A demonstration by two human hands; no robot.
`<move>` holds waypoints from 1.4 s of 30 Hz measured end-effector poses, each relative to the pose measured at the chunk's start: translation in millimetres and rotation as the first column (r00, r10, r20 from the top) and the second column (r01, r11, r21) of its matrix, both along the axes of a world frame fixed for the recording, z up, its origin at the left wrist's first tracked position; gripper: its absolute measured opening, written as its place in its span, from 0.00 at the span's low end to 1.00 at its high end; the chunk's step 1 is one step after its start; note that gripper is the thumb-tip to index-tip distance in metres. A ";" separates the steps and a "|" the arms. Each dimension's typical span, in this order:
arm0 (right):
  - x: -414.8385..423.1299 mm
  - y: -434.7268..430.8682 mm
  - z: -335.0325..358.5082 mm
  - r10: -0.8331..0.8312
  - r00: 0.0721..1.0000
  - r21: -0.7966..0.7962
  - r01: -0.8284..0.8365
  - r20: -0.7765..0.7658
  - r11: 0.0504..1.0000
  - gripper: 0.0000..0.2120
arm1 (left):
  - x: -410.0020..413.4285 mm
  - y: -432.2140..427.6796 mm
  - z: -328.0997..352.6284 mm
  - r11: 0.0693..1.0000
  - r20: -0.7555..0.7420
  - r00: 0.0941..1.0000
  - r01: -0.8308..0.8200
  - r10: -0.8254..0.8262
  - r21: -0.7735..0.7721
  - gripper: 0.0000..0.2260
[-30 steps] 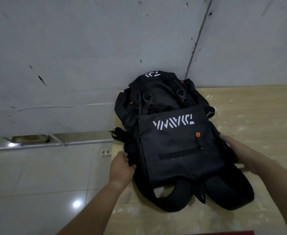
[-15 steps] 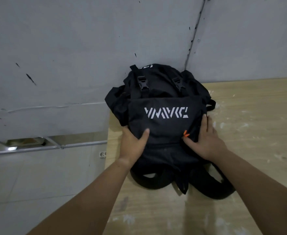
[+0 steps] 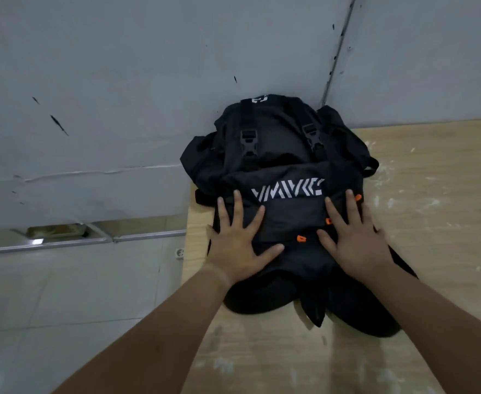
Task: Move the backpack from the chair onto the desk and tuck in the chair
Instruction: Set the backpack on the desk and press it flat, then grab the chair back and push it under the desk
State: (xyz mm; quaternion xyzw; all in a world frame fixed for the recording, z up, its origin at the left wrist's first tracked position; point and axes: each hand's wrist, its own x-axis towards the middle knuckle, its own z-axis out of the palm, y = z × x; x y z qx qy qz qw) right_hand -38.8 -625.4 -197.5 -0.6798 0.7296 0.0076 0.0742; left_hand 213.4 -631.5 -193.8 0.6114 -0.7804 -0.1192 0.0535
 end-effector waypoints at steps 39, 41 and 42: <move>35.1 273.1 315.9 0.076 0.996 -0.028 -0.075 0.038 0.997 0.40 | -32.5 285.8 327.2 0.990 0.023 0.998 -0.058 0.061 -0.128 0.25; 38.7 292.5 323.1 0.082 0.996 -0.040 -0.082 0.017 0.996 0.40 | -27.4 308.1 332.9 0.989 0.013 0.998 -0.057 0.059 -0.137 0.25; 40.6 302.9 326.7 0.087 0.996 -0.050 -0.086 0.005 0.995 0.40 | -24.5 320.2 334.7 0.988 0.010 0.998 -0.055 0.057 -0.141 0.26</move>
